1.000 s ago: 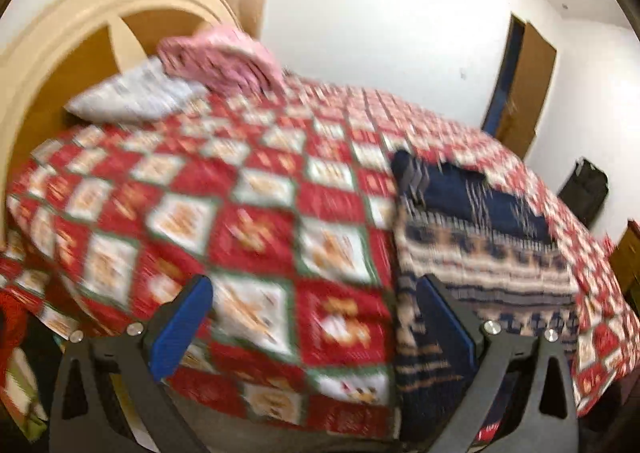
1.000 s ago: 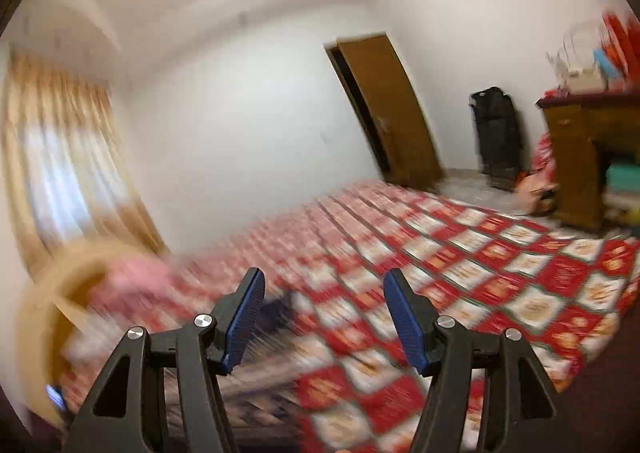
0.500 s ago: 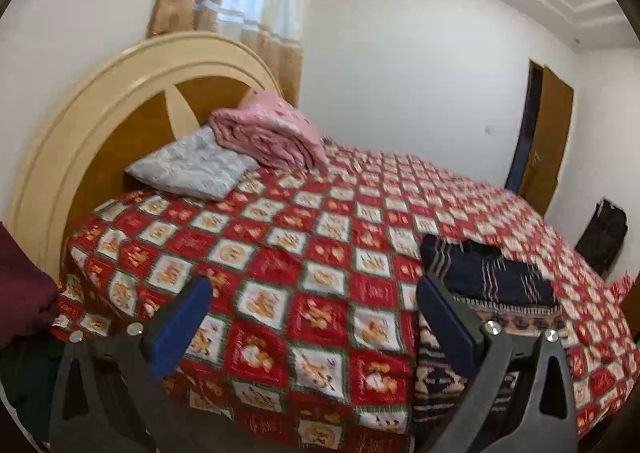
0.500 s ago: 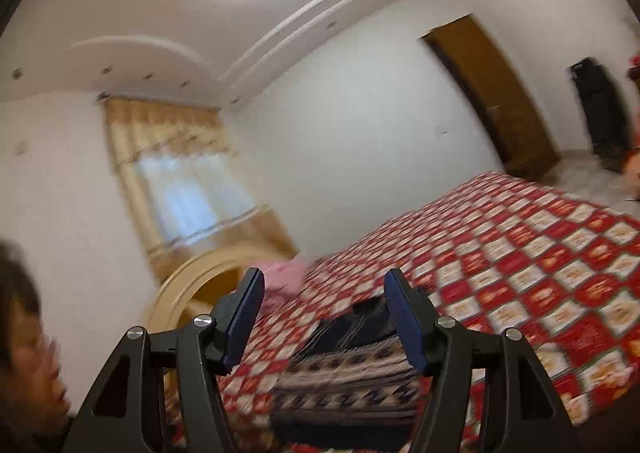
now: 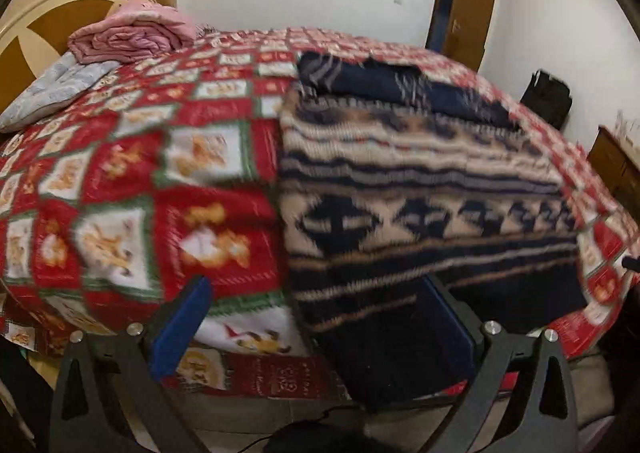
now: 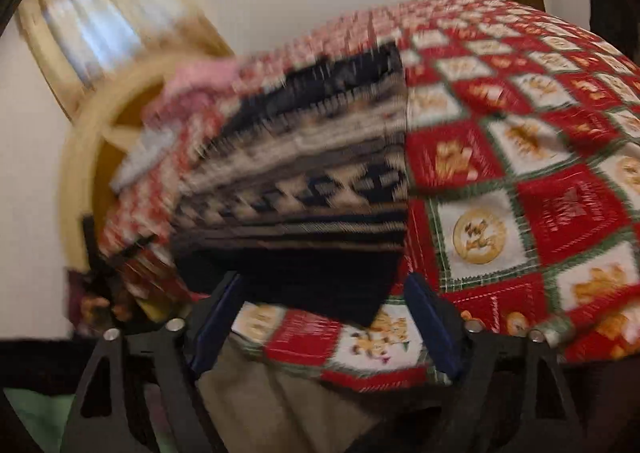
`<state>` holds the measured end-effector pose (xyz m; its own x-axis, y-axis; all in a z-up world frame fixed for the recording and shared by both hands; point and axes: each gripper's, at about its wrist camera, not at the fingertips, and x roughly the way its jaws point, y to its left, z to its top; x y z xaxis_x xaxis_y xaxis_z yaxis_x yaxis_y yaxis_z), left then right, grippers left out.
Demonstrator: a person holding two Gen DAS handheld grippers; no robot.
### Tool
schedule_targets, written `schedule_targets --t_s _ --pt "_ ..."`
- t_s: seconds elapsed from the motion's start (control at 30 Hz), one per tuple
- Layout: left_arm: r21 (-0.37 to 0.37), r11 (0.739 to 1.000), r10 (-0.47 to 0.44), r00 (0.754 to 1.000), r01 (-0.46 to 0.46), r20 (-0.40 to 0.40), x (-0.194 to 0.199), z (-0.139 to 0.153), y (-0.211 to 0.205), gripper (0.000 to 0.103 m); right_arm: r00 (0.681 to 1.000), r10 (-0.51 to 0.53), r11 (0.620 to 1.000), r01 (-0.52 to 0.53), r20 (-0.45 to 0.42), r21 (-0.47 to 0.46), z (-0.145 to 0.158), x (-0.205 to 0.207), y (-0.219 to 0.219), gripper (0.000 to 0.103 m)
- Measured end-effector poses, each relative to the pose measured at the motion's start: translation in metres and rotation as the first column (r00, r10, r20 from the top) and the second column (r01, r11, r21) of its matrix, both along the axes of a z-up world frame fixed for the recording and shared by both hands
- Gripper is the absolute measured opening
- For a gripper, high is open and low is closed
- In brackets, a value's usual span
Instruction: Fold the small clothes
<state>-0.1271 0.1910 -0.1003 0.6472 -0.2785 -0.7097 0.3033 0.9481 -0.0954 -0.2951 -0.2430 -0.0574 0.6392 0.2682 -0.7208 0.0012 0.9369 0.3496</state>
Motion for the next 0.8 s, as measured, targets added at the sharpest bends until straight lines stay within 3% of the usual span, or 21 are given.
schedule_targets --t_s 0.1,0.27,0.53,0.67,0.73,0.8 --pt "-0.030 1.000 0.006 0.998 -0.008 -0.062 0.005 -0.019 0.000 0.103 0.998 -0.020 0.996 0.015 -0.053 -0.084 -0.026 0.012 0.006 0.073" --pt "-0.073 0.997 0.008 0.996 -0.015 -0.094 0.005 -0.029 0.006 0.103 0.991 -0.076 0.994 0.066 -0.111 -0.091 -0.052 0.016 -0.003 0.073" --pt "-0.124 0.992 -0.007 0.994 -0.007 -0.113 0.006 -0.033 0.007 0.103 0.984 0.000 0.999 0.009 -0.177 0.052 -0.083 0.042 0.009 0.070" --pt "-0.159 0.986 0.016 0.989 -0.040 -0.150 0.011 -0.039 0.016 0.103 0.983 0.037 0.997 -0.024 -0.182 0.077 -0.087 0.045 0.016 0.049" --pt "-0.174 0.984 0.018 0.986 -0.048 -0.168 0.012 -0.042 0.017 0.103 0.985 0.046 0.992 -0.025 -0.169 0.124 -0.084 0.042 0.012 0.021" --pt "-0.199 0.979 0.008 0.983 -0.045 -0.182 0.011 -0.044 0.017 0.103 0.988 0.063 0.980 -0.034 -0.143 0.197 -0.079 0.040 0.008 0.015"
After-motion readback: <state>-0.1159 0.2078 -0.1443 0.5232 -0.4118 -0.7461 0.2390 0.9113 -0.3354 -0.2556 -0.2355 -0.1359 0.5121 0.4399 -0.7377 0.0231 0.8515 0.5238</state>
